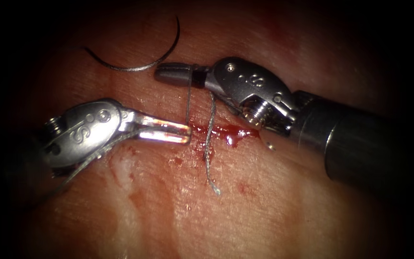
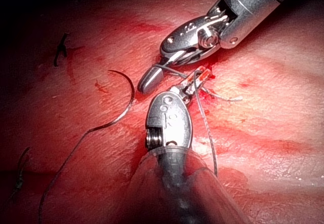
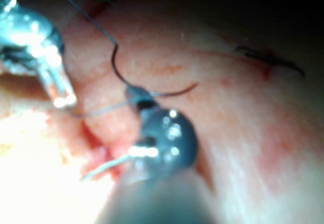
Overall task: Wound Closure
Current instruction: Wrap the long suture end once around the right gripper.
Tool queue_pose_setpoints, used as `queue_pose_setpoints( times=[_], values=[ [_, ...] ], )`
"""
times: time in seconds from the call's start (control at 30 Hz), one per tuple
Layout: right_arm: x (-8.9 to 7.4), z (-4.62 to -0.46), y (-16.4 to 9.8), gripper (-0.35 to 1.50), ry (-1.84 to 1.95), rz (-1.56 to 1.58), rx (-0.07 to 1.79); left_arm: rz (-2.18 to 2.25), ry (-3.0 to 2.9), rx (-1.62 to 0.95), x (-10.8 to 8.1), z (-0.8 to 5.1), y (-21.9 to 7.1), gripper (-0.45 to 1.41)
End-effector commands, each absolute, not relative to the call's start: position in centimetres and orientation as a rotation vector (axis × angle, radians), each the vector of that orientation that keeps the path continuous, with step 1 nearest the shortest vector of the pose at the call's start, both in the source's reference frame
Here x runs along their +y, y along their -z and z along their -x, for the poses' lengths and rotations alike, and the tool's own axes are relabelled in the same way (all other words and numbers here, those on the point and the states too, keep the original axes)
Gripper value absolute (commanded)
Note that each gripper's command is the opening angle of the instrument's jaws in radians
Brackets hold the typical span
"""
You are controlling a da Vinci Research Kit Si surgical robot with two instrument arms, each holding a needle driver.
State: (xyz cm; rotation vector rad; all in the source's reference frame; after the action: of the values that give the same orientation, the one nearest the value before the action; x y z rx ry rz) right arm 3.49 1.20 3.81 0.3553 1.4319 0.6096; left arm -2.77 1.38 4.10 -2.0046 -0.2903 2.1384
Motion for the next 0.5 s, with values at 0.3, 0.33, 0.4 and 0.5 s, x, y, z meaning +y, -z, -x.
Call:
queue_pose_setpoints(
  times=[0.3, 0.33, 0.4, 0.5],
  values=[
    [1.21, -3.47, -3.8, -0.35, -0.604, -0.508, 1.594, 2.018, -2.136, -0.304, 1.46, 2.76, -4.39, -0.45],
    [1.2, -3.44, -3.8, -0.35, -0.596, -0.525, 1.616, 2.017, -2.138, -0.299, 1.47, 2.74, -4.44, -0.45],
    [1.18, -3.37, -3.78, -0.35, -0.575, -0.577, 1.662, 2.007, -2.134, -0.305, 1.49, 2.72, -4.58, -0.45],
    [1.17, -3.21, -3.76, -0.28, -0.557, -0.614, 1.706, 1.986, -2.133, -0.299, 1.49, 2.67, -4.8, -0.45]
  ],
)
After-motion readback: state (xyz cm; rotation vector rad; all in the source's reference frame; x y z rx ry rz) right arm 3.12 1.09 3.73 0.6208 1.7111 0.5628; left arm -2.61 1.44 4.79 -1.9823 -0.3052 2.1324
